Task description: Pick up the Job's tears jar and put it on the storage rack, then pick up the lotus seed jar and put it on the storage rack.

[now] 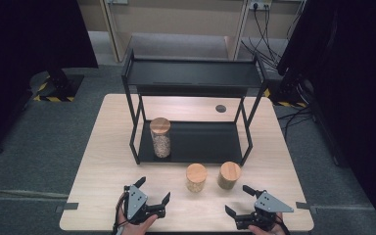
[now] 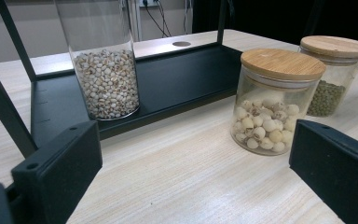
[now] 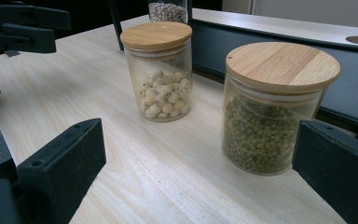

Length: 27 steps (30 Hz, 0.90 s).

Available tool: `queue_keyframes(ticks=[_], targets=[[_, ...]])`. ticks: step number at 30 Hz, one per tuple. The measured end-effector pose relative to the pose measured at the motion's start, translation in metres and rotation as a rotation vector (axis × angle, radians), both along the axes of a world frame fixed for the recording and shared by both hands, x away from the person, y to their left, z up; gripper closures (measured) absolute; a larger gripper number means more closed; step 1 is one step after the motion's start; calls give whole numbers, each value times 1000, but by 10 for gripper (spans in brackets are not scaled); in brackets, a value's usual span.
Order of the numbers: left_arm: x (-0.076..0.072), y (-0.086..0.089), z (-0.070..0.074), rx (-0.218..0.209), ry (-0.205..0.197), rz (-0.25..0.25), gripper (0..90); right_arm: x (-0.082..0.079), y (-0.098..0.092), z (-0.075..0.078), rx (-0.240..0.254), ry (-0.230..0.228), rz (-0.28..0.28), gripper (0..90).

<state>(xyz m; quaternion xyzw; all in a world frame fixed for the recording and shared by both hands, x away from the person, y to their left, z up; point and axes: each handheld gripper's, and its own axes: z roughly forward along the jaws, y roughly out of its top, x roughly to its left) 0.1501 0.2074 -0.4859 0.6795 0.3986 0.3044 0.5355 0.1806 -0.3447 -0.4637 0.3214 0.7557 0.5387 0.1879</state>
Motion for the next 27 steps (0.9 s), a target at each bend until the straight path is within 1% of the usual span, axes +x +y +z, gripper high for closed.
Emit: queue_keyframes(ticks=[6, 17, 23, 27], targets=[[1, 0, 0, 0, 4, 2, 20, -2, 2, 3, 2, -10, 27, 31], [2, 0, -1, 5, 6, 6, 20, -2, 11, 8, 1, -16, 78, 31], [1, 0, -1, 5, 3, 6, 20, 2, 19, 10, -5, -14, 106, 31], [2, 0, -1, 9, 4, 6, 20, 6, 27, 11, -18, -18, 130, 33]])
